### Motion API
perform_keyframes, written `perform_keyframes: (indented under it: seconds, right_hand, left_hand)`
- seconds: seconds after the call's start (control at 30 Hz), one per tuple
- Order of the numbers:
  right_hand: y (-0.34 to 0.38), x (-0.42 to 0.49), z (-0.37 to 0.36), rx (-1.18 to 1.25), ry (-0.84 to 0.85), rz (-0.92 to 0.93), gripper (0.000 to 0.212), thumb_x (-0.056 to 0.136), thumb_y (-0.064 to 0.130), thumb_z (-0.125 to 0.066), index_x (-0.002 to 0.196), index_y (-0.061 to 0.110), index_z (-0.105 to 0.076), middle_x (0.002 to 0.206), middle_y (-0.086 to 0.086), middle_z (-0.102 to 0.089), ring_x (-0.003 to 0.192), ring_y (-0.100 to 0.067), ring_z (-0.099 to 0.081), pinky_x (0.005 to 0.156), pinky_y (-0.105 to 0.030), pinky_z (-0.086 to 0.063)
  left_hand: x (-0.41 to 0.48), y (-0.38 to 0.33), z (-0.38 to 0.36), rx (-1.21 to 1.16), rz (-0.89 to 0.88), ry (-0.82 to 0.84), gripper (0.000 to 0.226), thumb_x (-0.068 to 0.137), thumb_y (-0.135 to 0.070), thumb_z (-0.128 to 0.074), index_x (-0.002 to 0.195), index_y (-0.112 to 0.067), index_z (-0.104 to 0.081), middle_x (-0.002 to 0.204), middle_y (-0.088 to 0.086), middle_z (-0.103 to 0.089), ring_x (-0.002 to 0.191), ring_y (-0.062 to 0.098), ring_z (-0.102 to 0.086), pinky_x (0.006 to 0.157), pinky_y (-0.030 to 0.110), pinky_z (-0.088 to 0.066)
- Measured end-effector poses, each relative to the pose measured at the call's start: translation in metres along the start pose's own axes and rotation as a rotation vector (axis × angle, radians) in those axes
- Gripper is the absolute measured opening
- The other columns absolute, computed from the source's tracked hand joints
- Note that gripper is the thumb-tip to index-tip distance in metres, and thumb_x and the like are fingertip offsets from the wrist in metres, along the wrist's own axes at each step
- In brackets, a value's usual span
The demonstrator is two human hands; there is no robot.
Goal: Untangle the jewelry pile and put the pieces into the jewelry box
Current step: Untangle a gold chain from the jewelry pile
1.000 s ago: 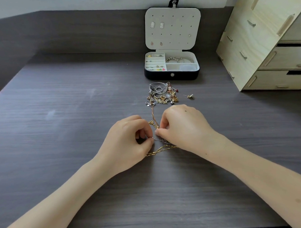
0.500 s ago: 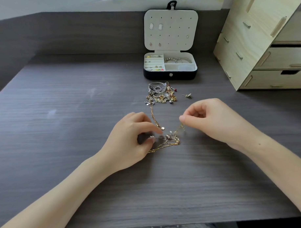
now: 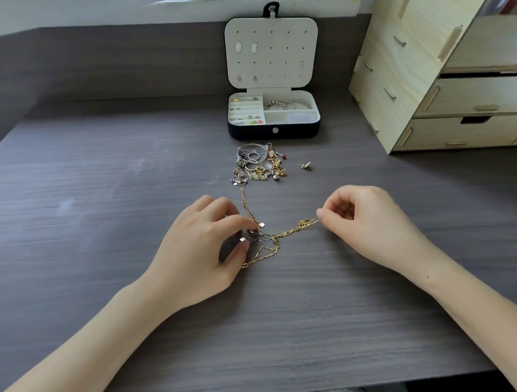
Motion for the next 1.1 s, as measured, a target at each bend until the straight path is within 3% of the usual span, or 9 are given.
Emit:
perform_keyframes:
  seconds: [0.2, 0.3, 0.47, 0.6, 0.77, 0.87, 1.0, 1.1]
  right_hand:
    - [0.015, 0.003, 0.006, -0.217, -0.104, 0.11, 0.013, 0.089, 0.028, -0.058, 0.079, 0.021, -0.06, 0.075, 0.009, -0.056, 0.073, -0.015, -0.052, 0.067, -0.03, -0.037]
    - [0.017, 0.007, 0.01, -0.303, -0.156, 0.114, 0.013, 0.091, 0.027, -0.056, 0.083, 0.017, -0.061, 0.085, 0.003, -0.06, 0.083, -0.022, -0.056, 0.069, -0.032, -0.04]
    - [0.014, 0.008, 0.015, -0.507, -0.213, 0.112, 0.016, 0.093, 0.029, -0.052, 0.092, 0.015, -0.06, 0.093, -0.001, -0.06, 0.093, -0.025, -0.056, 0.065, -0.03, -0.032]
    - [0.025, 0.001, 0.016, -0.394, -0.284, 0.265, 0.012, 0.081, 0.023, -0.068, 0.08, 0.013, -0.061, 0.074, 0.001, -0.058, 0.071, -0.026, -0.055, 0.059, -0.027, -0.032]
    - [0.044, -0.008, -0.001, -0.178, -0.075, 0.408, 0.011, 0.076, 0.035, -0.06, 0.074, 0.025, -0.063, 0.072, 0.012, -0.057, 0.068, -0.01, -0.047, 0.063, -0.02, -0.032]
    - [0.044, -0.012, -0.013, -0.153, 0.032, 0.425, 0.012, 0.076, 0.038, -0.059, 0.076, 0.028, -0.065, 0.072, 0.013, -0.057, 0.068, -0.005, -0.043, 0.063, -0.01, -0.03]
    - [0.04, -0.01, -0.016, -0.159, 0.032, 0.427, 0.009, 0.079, 0.033, -0.064, 0.084, 0.026, -0.067, 0.071, 0.016, -0.052, 0.069, -0.007, -0.042, 0.064, -0.009, -0.03]
    - [0.039, -0.006, -0.016, -0.17, 0.05, 0.424, 0.005, 0.081, 0.026, -0.07, 0.086, 0.025, -0.068, 0.073, 0.016, -0.053, 0.072, -0.009, -0.044, 0.065, -0.009, -0.029]
  left_hand:
    - [-0.001, 0.001, -0.001, 0.022, 0.014, 0.0, 0.03, 0.08, -0.029, -0.05, 0.101, -0.019, -0.07, 0.086, -0.004, -0.058, 0.077, 0.022, -0.053, 0.067, 0.035, -0.047]
    - [-0.002, 0.002, -0.001, 0.027, 0.01, 0.005, 0.031, 0.081, -0.028, -0.051, 0.105, -0.02, -0.069, 0.088, -0.004, -0.058, 0.079, 0.022, -0.052, 0.069, 0.035, -0.047]
    - [-0.004, 0.001, -0.001, 0.036, -0.017, -0.005, 0.03, 0.083, -0.028, -0.053, 0.108, -0.023, -0.069, 0.091, -0.004, -0.057, 0.079, 0.019, -0.05, 0.067, 0.032, -0.045]
    - [-0.004, -0.006, 0.0, 0.034, -0.077, -0.02, 0.027, 0.086, -0.023, -0.053, 0.106, -0.024, -0.07, 0.093, -0.002, -0.057, 0.079, 0.019, -0.049, 0.068, 0.029, -0.041]
    - [-0.008, -0.014, -0.003, -0.006, -0.09, 0.016, 0.019, 0.085, -0.022, -0.053, 0.093, -0.02, -0.071, 0.084, -0.004, -0.058, 0.074, 0.018, -0.05, 0.063, 0.027, -0.042]
    - [-0.012, -0.018, -0.007, -0.052, -0.088, 0.059, 0.023, 0.086, -0.026, -0.052, 0.096, -0.025, -0.073, 0.083, -0.005, -0.057, 0.073, 0.013, -0.048, 0.066, 0.018, -0.037]
    - [-0.01, -0.03, -0.014, -0.146, -0.128, 0.158, 0.023, 0.086, -0.031, -0.052, 0.097, -0.034, -0.072, 0.085, -0.01, -0.055, 0.075, 0.009, -0.046, 0.067, 0.013, -0.033]
    - [0.001, -0.028, -0.014, -0.18, -0.081, 0.157, 0.021, 0.083, -0.029, -0.054, 0.094, -0.031, -0.073, 0.085, -0.009, -0.057, 0.077, 0.012, -0.051, 0.067, 0.021, -0.041]
Point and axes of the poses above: each hand's wrist, its own x-axis towards the middle knuckle, its own z-axis out of the back of the hand, y = z × x, the point moved 9 cm from there along x, towards the middle knuckle
